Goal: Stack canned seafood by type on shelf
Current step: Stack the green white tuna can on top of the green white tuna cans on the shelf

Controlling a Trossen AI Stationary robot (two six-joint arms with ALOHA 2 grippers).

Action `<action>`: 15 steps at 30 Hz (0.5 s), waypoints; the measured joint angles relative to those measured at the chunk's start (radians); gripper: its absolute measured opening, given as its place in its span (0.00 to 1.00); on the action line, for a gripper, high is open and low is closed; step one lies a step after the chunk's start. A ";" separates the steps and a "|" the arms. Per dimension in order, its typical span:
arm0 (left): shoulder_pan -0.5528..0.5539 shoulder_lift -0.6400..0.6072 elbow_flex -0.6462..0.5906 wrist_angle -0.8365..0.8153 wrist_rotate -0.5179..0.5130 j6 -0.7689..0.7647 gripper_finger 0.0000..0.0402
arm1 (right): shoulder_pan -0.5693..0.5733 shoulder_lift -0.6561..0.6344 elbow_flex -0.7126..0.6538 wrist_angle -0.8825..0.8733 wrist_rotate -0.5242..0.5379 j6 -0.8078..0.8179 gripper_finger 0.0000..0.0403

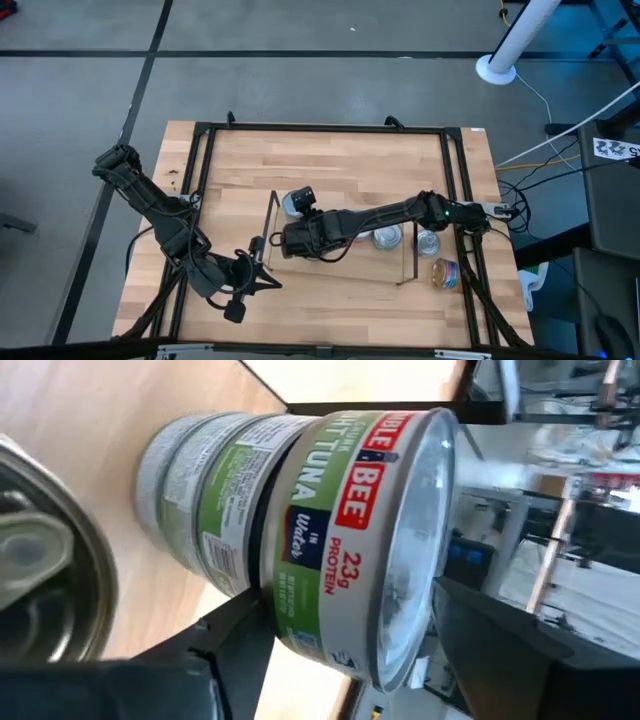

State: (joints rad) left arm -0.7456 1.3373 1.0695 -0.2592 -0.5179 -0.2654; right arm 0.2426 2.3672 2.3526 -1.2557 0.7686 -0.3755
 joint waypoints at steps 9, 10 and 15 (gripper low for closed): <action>0.000 0.000 0.000 0.000 0.000 0.000 0.01 | -0.015 -0.003 0.002 -0.005 -0.072 0.001 0.63; 0.000 0.000 0.000 0.000 0.000 0.000 0.01 | -0.015 -0.003 0.002 -0.005 -0.073 0.000 0.63; 0.000 0.000 0.000 0.000 0.000 0.000 0.01 | -0.015 -0.012 0.002 -0.005 -0.082 0.000 0.63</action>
State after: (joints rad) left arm -0.7452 1.3376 1.0695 -0.2590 -0.5179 -0.2653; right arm 0.2276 2.3554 2.3544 -1.2611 0.6867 -0.3754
